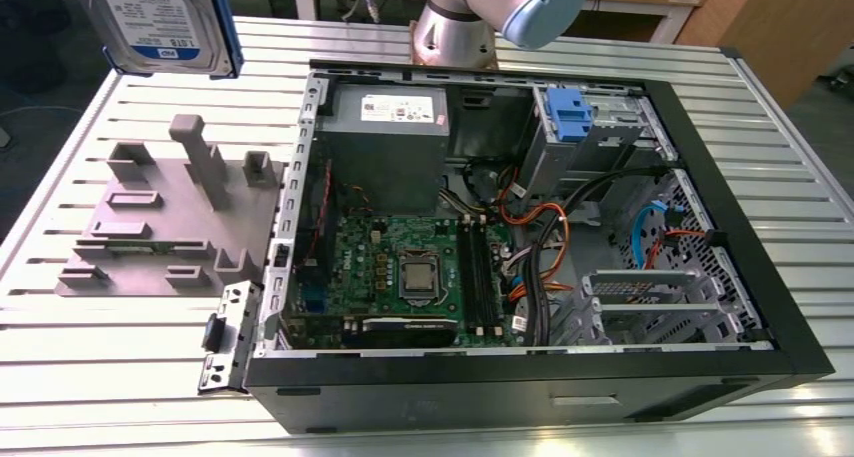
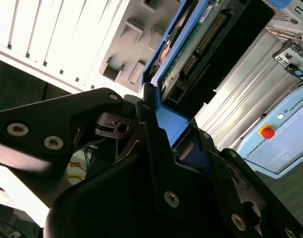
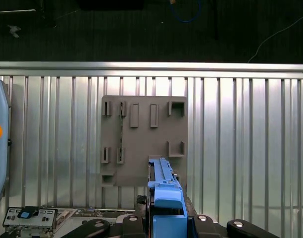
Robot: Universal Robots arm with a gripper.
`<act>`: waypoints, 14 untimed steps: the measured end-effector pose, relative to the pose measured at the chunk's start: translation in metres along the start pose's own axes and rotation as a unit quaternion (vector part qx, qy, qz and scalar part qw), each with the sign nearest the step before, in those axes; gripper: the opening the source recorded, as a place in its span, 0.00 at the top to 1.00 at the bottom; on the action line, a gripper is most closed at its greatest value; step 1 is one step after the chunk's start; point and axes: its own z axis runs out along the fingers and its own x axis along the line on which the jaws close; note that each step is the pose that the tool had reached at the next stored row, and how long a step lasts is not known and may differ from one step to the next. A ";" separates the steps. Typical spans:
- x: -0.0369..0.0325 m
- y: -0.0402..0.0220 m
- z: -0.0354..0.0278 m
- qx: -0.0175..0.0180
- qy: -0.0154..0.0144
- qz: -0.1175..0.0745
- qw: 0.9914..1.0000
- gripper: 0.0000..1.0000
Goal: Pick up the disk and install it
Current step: 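Pick up the disk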
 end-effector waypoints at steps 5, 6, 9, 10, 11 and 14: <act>0.0000 -0.0004 0.0000 0.000 0.000 0.000 1.000 0.64; 0.0000 -0.0004 0.0000 0.000 0.000 0.000 1.000 0.64; 0.0002 -0.0010 0.0000 0.000 0.000 0.000 1.000 0.64; 0.0003 -0.0011 0.0000 0.000 0.000 0.000 1.000 0.64; 0.0005 -0.0012 0.0000 0.000 0.000 0.000 1.000 0.64; 0.0019 -0.0016 0.0000 0.000 0.001 0.000 1.000 0.64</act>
